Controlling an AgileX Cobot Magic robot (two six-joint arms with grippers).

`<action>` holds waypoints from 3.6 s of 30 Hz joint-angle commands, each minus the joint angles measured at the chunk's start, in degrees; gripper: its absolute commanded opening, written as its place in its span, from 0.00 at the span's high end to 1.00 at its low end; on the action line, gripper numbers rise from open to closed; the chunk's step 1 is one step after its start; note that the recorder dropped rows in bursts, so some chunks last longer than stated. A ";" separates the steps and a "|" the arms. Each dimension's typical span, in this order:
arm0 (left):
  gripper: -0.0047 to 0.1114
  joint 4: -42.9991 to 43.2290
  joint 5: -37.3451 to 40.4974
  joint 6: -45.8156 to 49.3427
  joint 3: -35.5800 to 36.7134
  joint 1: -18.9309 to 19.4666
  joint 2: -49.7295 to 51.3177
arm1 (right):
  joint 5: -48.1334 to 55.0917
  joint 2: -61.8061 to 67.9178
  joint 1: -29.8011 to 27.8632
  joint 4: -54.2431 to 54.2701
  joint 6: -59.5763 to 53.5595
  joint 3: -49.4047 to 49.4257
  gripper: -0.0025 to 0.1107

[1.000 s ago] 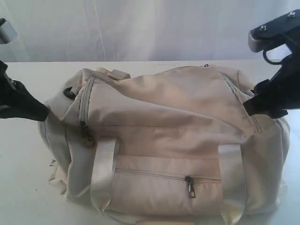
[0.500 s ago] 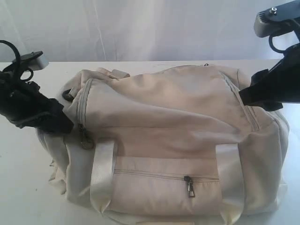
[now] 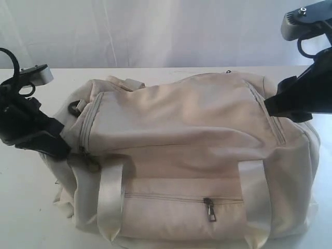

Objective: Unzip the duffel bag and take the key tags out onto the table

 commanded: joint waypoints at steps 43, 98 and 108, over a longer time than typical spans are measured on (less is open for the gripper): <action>0.96 -14.73 4.13 7.35 5.49 0.10 -12.76 | -34.24 29.70 33.87 65.21 -72.91 -0.22 0.50; 0.96 -14.52 4.13 7.59 5.59 0.10 -12.76 | -43.74 19.75 33.66 62.13 -60.40 -0.33 0.98; 0.96 -14.54 4.01 7.59 5.69 0.10 -12.76 | -47.33 20.85 33.66 62.13 -60.78 -1.64 0.98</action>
